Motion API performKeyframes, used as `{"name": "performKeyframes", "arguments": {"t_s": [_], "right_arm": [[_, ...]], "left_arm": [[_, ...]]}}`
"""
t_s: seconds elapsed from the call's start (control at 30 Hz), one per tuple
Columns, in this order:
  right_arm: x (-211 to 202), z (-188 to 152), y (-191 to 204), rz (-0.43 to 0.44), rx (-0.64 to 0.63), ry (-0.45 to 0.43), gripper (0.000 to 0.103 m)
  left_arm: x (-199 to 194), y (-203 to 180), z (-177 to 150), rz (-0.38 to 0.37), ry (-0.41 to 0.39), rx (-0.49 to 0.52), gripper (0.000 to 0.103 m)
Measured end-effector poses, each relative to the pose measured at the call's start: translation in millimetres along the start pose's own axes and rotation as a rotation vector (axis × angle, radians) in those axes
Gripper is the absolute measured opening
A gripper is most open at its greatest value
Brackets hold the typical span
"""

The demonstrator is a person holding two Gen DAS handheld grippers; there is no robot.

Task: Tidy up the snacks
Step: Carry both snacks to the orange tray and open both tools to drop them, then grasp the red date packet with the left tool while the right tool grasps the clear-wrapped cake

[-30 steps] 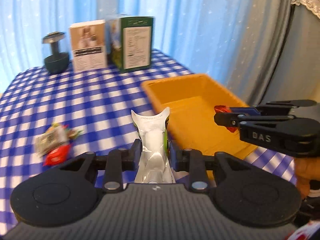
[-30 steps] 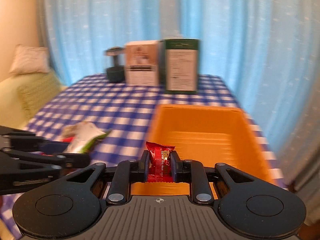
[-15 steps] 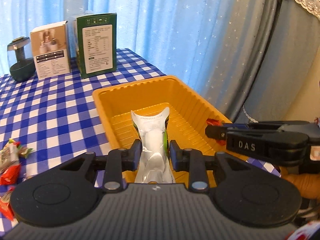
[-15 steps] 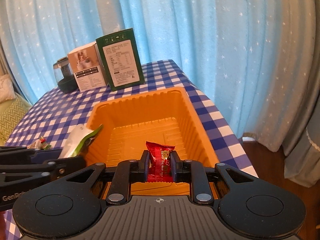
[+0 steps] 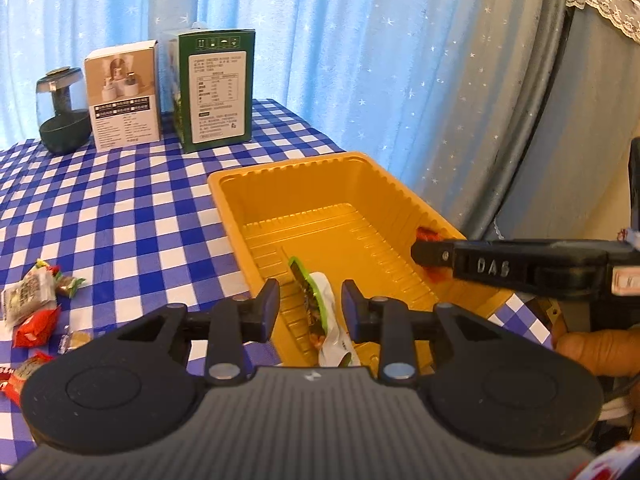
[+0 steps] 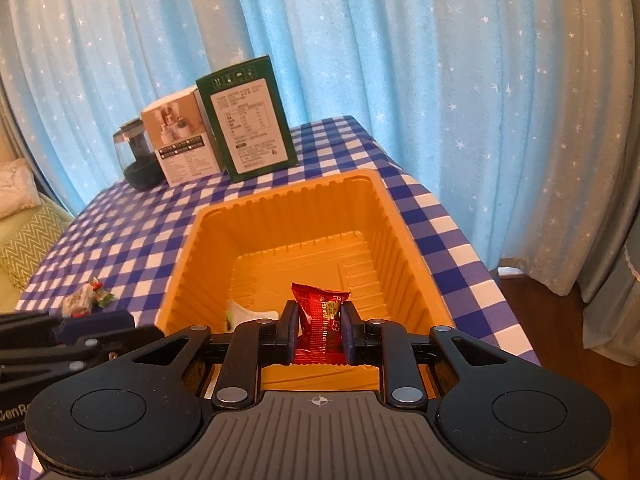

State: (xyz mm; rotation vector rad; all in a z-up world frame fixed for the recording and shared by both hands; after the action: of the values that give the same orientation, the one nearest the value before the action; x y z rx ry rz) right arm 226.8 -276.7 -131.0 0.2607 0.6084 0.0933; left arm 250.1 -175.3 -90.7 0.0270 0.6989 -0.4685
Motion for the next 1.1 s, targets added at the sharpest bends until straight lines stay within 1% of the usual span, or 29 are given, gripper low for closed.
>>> {"name": "performKeyframes", "arguments": {"t_s": [0.03,0.07,0.1,0.13,0.17,0.27,0.37,0.43,0.47,0.6,0.7,0.87,0.93,1.1], "right_arm": [[-1,2,-1,0.009,0.013,-0.009,0.025],[-1,4,-2,0.005,0.024,-0.019,0.038],[-3,5,-3,0.001,0.033,-0.032,0.057],[-5,7,-4,-0.006,0.04,-0.045,0.063],[-7,9,-5,-0.014,0.044,-0.055,0.064],[-10,11,-7,-0.023,0.056,-0.062,0.064],[-11,10,-5,-0.027,0.052,-0.058,0.064],[-14,9,2,-0.017,0.039,-0.06,0.064],[-14,9,6,-0.011,0.028,-0.059,0.064],[-16,5,30,0.024,-0.021,-0.06,0.064],[-15,3,50,0.048,-0.054,-0.055,0.064],[-13,-3,80,0.087,-0.101,-0.04,0.064],[-10,-6,93,0.106,-0.123,-0.032,0.064],[-8,-17,125,0.152,-0.189,-0.017,0.064]], "left_arm": [[-3,1,-1,0.004,-0.001,0.0,0.03],[-5,2,-2,0.009,-0.001,-0.003,0.03],[-6,4,-2,0.012,-0.001,-0.009,0.031],[-9,5,-3,0.012,-0.001,-0.014,0.032],[-10,7,-4,0.015,0.0,-0.017,0.032],[-18,13,-9,0.04,-0.003,-0.009,0.034],[-25,21,-14,0.052,0.0,-0.026,0.035],[-31,27,-16,0.062,0.0,-0.037,0.041],[-34,30,-18,0.068,-0.002,-0.039,0.042],[-48,43,-23,0.095,-0.003,-0.051,0.045],[-60,55,-28,0.124,-0.008,-0.052,0.051],[-82,79,-38,0.171,-0.01,-0.073,0.055],[-91,88,-42,0.192,-0.011,-0.076,0.062],[-112,112,-54,0.237,-0.006,-0.094,0.066]]}}
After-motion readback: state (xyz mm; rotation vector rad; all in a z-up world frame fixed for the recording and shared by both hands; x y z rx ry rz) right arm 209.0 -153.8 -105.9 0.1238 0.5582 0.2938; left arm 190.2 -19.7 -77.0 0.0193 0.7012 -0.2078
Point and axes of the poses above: each gripper's, at about its wrist camera, not at the fingertips, and x roughly the way its jaws point, y to its left, z to its top, the point moved 7 cm from there along x, roughly the way its jaws point, and after that the axes turned 1 degree about -z, right-handed, at the moved point
